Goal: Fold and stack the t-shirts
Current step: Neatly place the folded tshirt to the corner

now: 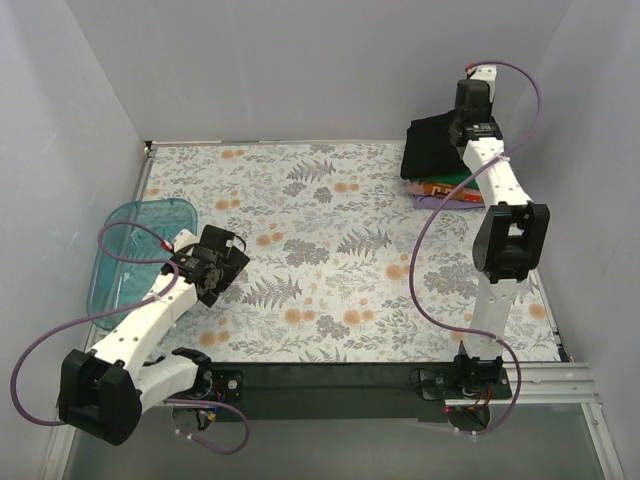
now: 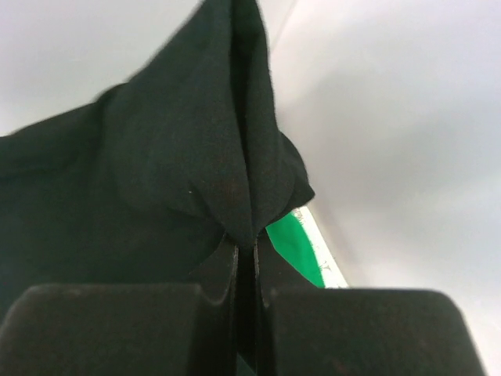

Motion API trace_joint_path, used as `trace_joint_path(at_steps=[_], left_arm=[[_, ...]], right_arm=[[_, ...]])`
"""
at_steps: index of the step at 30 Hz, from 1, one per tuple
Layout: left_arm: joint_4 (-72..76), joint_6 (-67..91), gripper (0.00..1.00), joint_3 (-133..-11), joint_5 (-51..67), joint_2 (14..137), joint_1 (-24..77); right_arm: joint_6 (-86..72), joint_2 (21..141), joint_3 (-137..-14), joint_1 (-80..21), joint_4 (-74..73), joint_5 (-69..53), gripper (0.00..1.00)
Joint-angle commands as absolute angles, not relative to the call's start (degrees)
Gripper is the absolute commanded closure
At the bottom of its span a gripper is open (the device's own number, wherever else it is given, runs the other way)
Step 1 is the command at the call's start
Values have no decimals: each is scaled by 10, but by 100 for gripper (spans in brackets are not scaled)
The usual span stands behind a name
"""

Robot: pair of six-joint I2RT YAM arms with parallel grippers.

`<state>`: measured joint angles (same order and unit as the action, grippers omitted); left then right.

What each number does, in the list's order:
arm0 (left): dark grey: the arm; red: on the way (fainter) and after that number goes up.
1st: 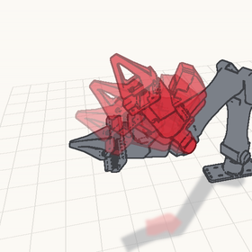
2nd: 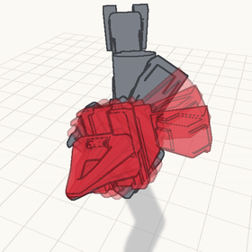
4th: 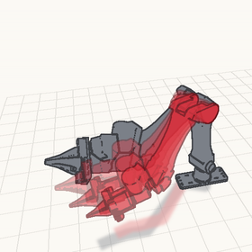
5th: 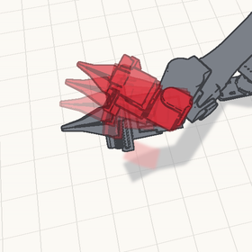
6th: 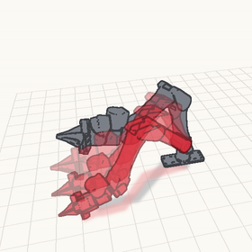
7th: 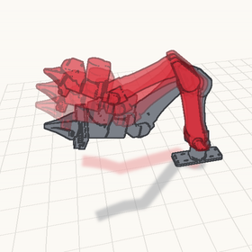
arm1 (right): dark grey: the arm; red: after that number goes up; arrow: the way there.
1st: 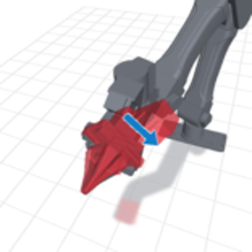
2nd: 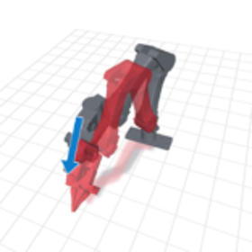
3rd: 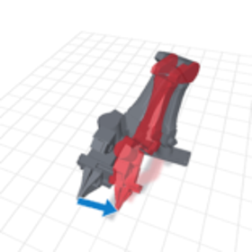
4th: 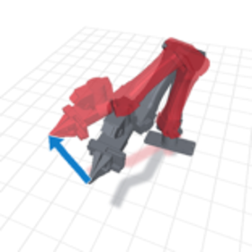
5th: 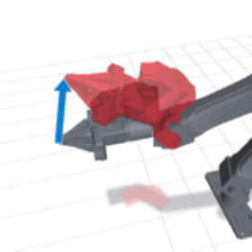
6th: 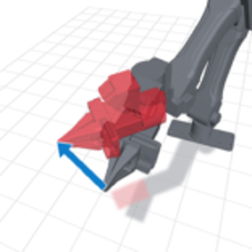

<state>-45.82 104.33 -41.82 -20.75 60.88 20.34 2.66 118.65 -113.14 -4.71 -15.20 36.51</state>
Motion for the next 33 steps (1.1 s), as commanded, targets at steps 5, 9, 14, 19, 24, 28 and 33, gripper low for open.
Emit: trace_joint_path(at_steps=[5, 9, 14, 19, 24, 28, 33], left_arm=[[-458, 1040, 2, -436, -222, 615, 200], [-457, 1039, 2, -439, -223, 618, 200], [-456, 1040, 2, -441, -223, 621, 201], [-467, 1041, 2, -446, -227, 621, 200], [-469, 1039, 2, -447, -221, 607, 200], [-480, 1036, 2, -453, -217, 589, 200], [-482, 1023, 2, -462, -197, 565, 200]], right_arm=[[25, 1209, -1143, -6, -107, 309, 99], [21, 1223, -1130, 24, -107, 301, 95], [18, 1232, -1113, 37, -107, 280, 82], [32, 1252, -1111, 44, -107, 290, 52], [28, 1233, -1093, 44, -111, 286, 3], [8, 1167, -1059, 44, -119, 219, 1], [-57, 1043, -963, 44, -136, 128, 2]])
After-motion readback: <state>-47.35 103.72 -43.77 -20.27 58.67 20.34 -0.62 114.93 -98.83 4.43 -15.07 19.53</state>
